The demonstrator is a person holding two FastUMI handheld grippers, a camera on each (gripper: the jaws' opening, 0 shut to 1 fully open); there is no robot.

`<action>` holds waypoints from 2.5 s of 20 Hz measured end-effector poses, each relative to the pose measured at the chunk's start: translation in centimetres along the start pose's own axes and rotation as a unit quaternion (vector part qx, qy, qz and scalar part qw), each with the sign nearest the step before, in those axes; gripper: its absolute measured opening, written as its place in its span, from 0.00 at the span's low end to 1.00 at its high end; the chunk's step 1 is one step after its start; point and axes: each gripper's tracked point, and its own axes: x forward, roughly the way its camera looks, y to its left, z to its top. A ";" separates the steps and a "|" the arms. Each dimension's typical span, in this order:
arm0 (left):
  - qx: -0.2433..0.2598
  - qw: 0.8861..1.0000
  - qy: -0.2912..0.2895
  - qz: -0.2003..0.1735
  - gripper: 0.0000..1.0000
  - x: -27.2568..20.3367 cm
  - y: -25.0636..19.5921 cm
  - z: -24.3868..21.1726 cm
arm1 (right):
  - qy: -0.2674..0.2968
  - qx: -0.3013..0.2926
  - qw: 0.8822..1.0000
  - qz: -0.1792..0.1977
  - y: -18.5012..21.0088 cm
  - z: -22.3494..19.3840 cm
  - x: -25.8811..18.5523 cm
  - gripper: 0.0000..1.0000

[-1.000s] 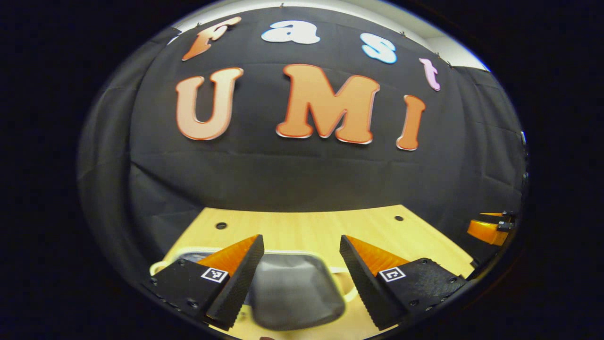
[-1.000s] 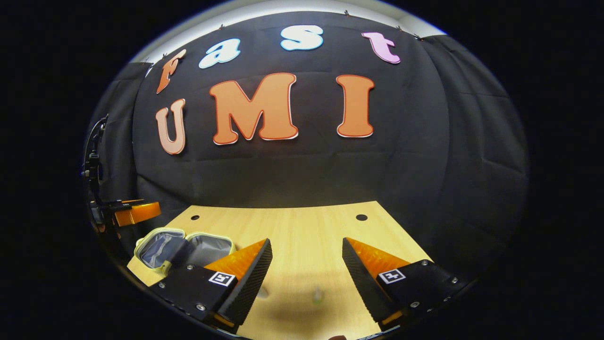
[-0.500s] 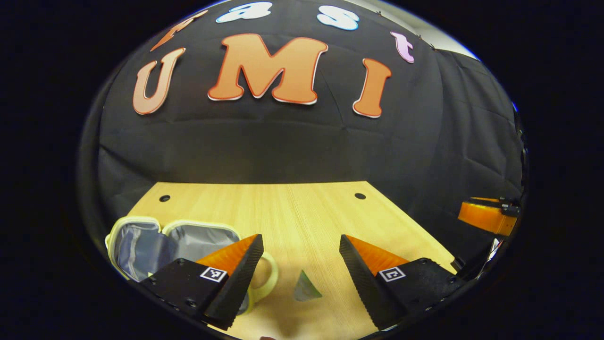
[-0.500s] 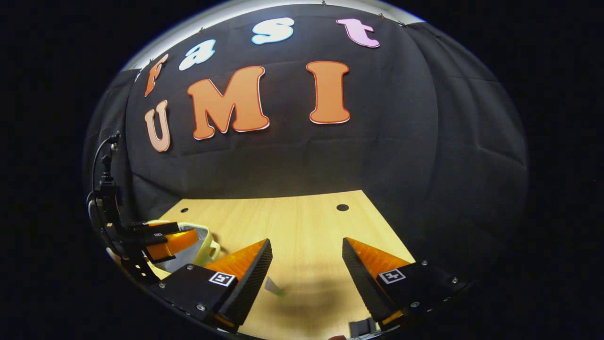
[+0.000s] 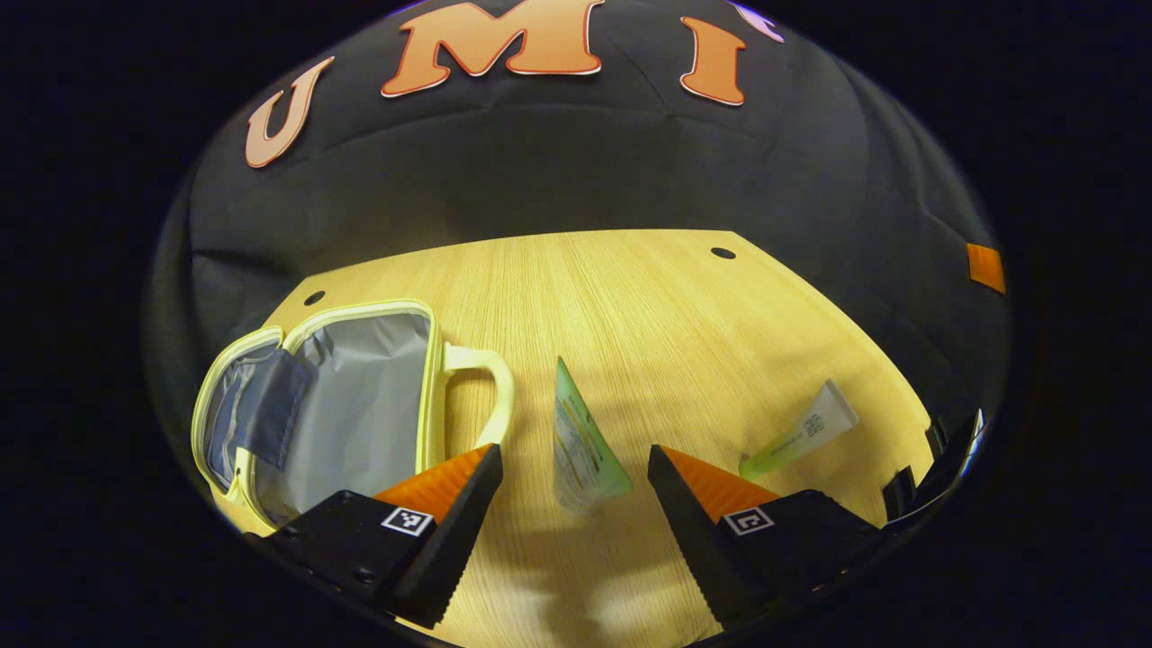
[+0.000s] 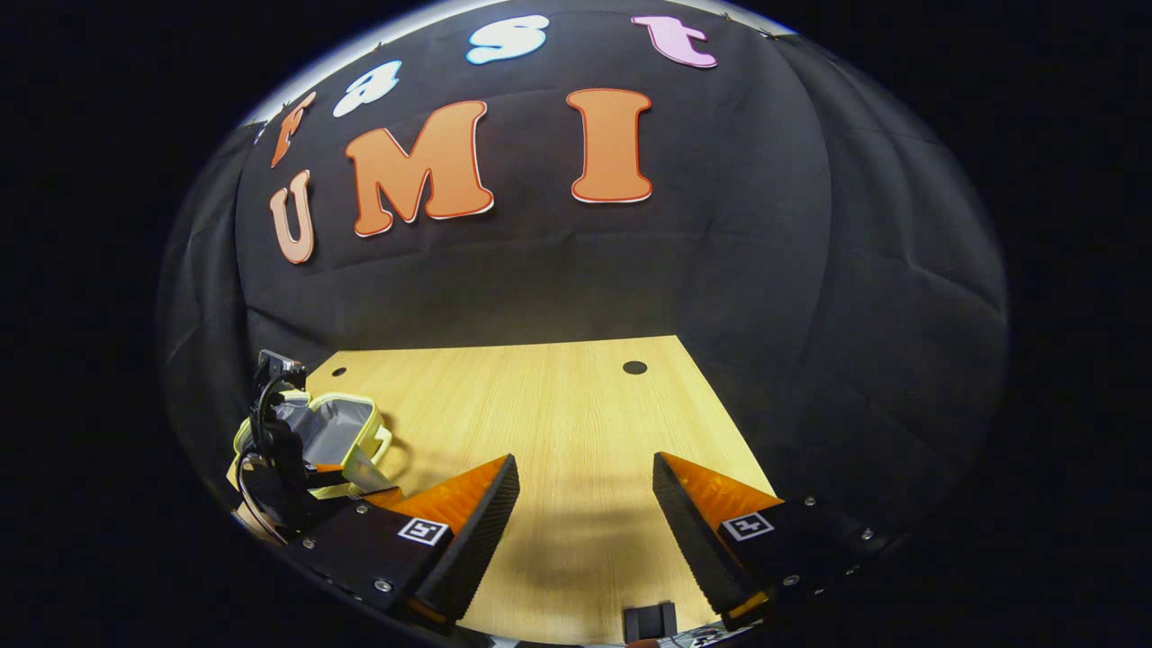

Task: First open the suitcase, pack the skin care products into it, and then close the suitcase.

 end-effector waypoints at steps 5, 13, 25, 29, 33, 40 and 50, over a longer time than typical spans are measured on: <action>0.008 1.000 0.001 0.007 0.72 0.7 0.2 0.1 | 0.014 0.006 1.000 -0.002 -0.4 -1.1 0.1 0.95; -0.007 1.000 0.005 -0.023 0.31 -0.8 -1.4 0.3 | 0.019 0.000 0.999 0.044 2.9 -2.1 -0.2 0.95; -0.050 0.998 -0.022 -0.027 0.30 -11.4 3.1 3.5 | 0.163 -0.003 0.977 0.136 12.1 -13.4 6.3 0.94; -0.055 0.998 -0.018 -0.017 0.30 -13.0 6.3 2.8 | 0.198 -0.024 0.972 0.124 12.3 -16.6 7.9 0.90; -0.054 0.998 -0.009 -0.034 0.30 -13.0 8.9 2.6 | 0.202 -0.004 0.974 0.099 12.8 -16.6 9.1 0.80; -0.055 0.997 0.004 -0.049 0.30 -12.8 12.3 2.1 | 0.212 0.000 0.975 0.069 13.4 -16.6 9.5 0.30; -0.053 0.978 0.166 -0.117 0.30 -12.7 20.8 3.6 | 0.214 0.090 0.964 0.130 20.9 -10.3 4.6 0.29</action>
